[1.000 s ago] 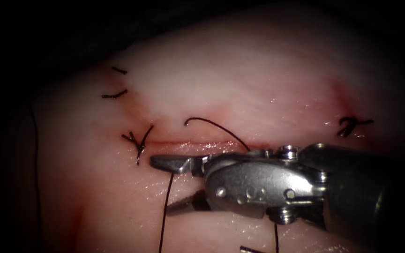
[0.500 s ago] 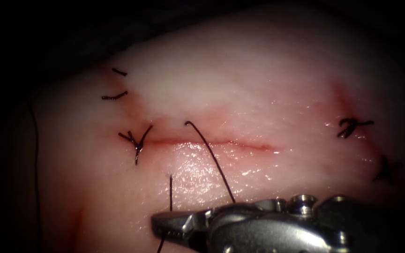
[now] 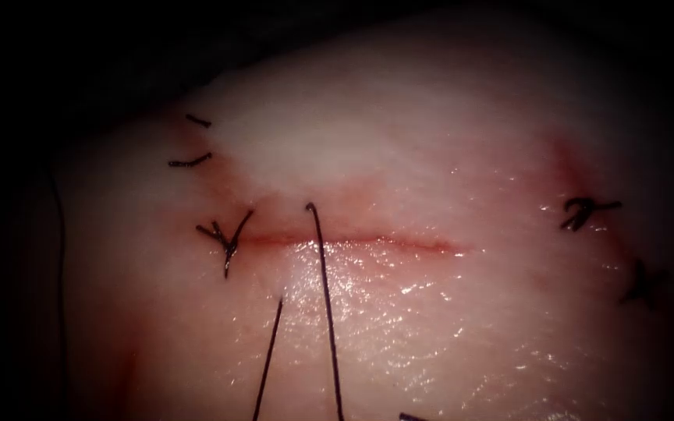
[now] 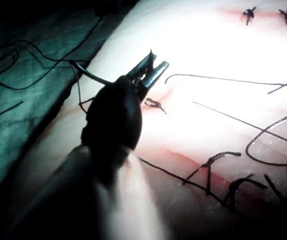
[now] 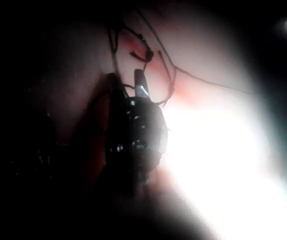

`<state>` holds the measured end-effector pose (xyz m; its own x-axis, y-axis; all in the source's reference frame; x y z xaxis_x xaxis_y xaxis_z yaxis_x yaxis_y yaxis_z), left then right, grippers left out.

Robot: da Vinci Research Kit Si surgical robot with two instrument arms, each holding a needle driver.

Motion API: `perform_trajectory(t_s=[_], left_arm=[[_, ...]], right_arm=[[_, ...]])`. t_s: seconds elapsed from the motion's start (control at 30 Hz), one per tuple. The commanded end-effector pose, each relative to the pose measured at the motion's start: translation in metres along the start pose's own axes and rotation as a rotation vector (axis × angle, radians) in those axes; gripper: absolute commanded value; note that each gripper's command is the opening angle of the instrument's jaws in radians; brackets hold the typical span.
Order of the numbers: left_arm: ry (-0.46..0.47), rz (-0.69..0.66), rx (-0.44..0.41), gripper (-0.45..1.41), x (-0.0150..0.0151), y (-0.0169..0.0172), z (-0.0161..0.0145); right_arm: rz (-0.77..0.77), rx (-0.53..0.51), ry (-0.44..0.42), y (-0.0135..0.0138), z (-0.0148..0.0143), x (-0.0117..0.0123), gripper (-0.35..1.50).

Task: Wound Closure
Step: Use the right hand to pull the full suture through except for a short tail.

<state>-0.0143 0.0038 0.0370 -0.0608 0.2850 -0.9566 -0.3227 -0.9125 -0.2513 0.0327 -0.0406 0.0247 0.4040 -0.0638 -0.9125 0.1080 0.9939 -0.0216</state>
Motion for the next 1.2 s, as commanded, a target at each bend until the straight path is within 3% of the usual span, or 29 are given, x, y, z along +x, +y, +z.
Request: perform_trajectory(t_s=[0.03,0.17,0.27,0.37,0.47,0.7,0.73,0.8,0.93,0.97,1.0,1.03,1.2], left_arm=[[0.003,0.004,0.001,-0.45,0.0000,-0.0007,0.0007],[0.003,0.004,0.001,-0.45,0.0000,-0.0007,0.0007],[0.003,0.004,0.001,-0.45,0.0000,-0.0007,0.0007],[0.003,0.004,0.001,-0.45,0.0000,-0.0007,0.0007],[0.003,0.004,0.001,-0.45,0.0000,-0.0007,0.0007],[0.003,0.010,0.001,-0.45,0.0000,-0.0007,0.0006],[0.003,0.010,0.001,-0.45,0.0000,-0.0007,0.0006],[0.003,0.010,0.001,-0.45,0.0000,-0.0007,0.0006],[0.003,0.010,0.001,-0.45,0.0000,-0.0007,0.0006],[0.003,0.010,0.001,-0.45,0.0000,-0.0007,0.0006],[0.003,0.010,0.001,-0.45,0.0000,-0.0007,0.0006],[0.003,0.010,0.001,-0.45,0.0000,-0.0007,0.0006],[0.002,0.010,-0.002,-0.45,-0.0001,-0.0008,0.0007]], right_arm=[[0.018,-0.020,0.008,0.0028,0.0004,-0.0006,1.10],[0.026,-0.047,0.019,0.0065,-0.0005,-0.0026,1.26],[0.021,-0.073,-0.001,0.0105,-0.0008,-0.0068,1.28],[0.012,-0.088,-0.021,0.0122,0.0000,-0.0100,1.30],[0.003,-0.094,-0.025,0.0134,0.0007,-0.0125,1.30],[-0.025,-0.106,-0.036,0.0138,0.0023,-0.0148,1.25],[-0.028,-0.101,-0.043,0.0137,0.0027,-0.0151,1.18],[-0.031,-0.083,-0.056,0.0137,0.0032,-0.0153,0.83],[-0.056,-0.068,-0.072,0.0135,0.0037,-0.0152,0.31],[-0.058,-0.062,-0.075,0.0134,0.0037,-0.0151,0.06],[-0.059,-0.041,-0.085,0.0133,0.0037,-0.0150,-0.35],[-0.060,0.005,-0.113,0.0130,0.0036,-0.0147,-0.35],[-0.081,0.036,-0.116,0.0113,0.0026,-0.0133,-0.35]])
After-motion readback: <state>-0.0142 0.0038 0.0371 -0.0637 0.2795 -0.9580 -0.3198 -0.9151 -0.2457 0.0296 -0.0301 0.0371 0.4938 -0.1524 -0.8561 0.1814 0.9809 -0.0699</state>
